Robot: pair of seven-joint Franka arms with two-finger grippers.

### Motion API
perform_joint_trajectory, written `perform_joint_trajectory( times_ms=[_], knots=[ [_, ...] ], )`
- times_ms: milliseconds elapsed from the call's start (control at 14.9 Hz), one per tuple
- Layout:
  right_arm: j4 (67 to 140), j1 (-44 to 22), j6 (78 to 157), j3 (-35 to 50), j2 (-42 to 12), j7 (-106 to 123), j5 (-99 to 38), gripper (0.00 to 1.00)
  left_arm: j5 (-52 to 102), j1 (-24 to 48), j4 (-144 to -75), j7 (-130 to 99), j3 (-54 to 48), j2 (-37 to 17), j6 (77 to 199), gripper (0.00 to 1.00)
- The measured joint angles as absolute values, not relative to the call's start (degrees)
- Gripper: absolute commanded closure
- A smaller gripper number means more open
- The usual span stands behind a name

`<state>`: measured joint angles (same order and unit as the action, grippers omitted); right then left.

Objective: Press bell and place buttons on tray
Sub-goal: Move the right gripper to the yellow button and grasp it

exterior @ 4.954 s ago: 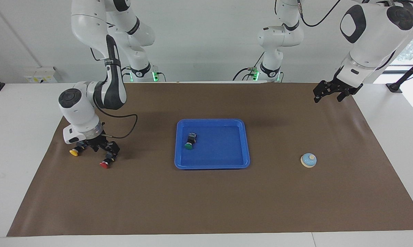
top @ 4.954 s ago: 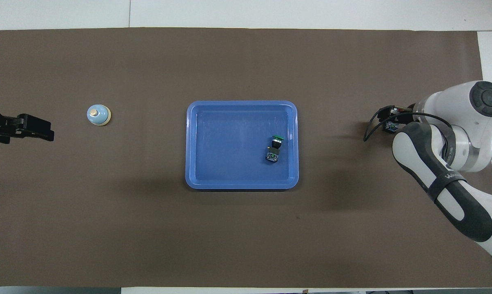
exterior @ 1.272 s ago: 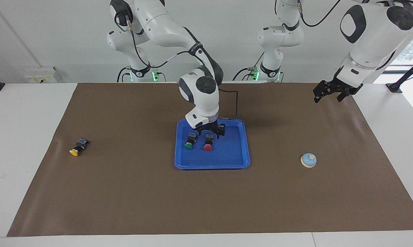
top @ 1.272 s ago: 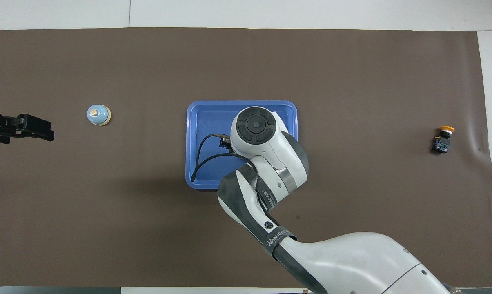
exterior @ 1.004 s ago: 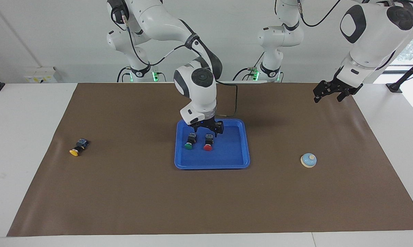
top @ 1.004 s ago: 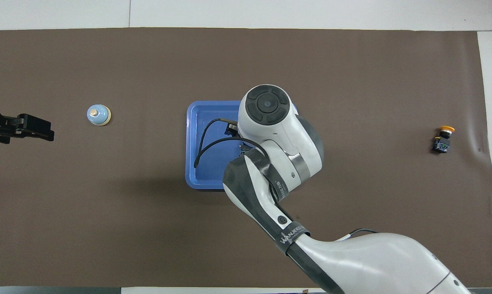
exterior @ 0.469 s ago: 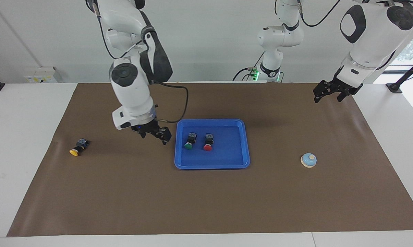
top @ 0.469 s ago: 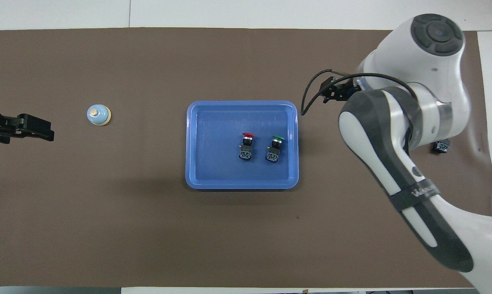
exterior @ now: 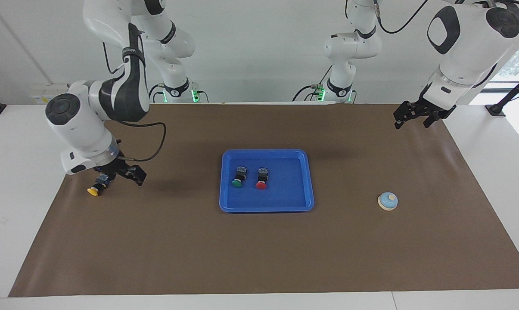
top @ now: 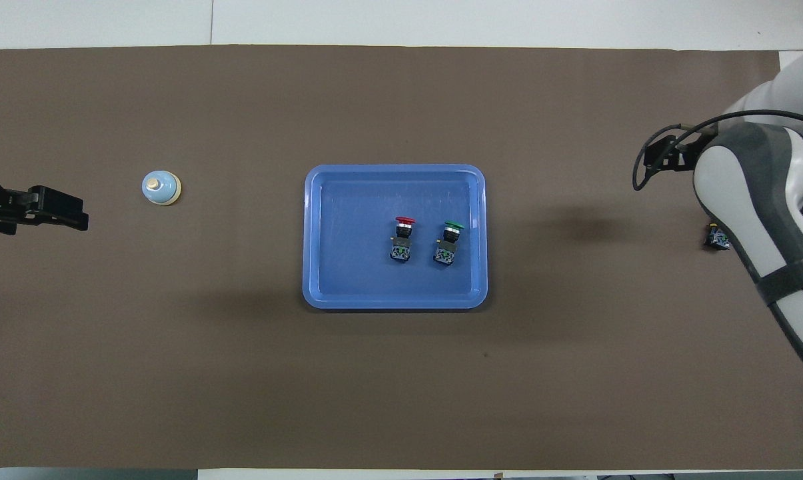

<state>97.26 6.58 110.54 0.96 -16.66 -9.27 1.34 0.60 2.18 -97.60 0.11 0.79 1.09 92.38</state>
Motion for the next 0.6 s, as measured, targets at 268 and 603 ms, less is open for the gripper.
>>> perform_joint_trajectory(
  times_ms=[268,603],
  knots=[
    [106.41,13.05,120.61,0.96,-14.41,-2.44,1.34,0.0,0.6,2.18,-97.6,0.11,0.79,1.09,92.38,0.0],
    [118.17,18.09,134.37,0.99,-11.82,2.73,1.35,0.0,0.6,2.18,-97.6,0.11,0.79,1.09,92.38,0.0]
  ],
)
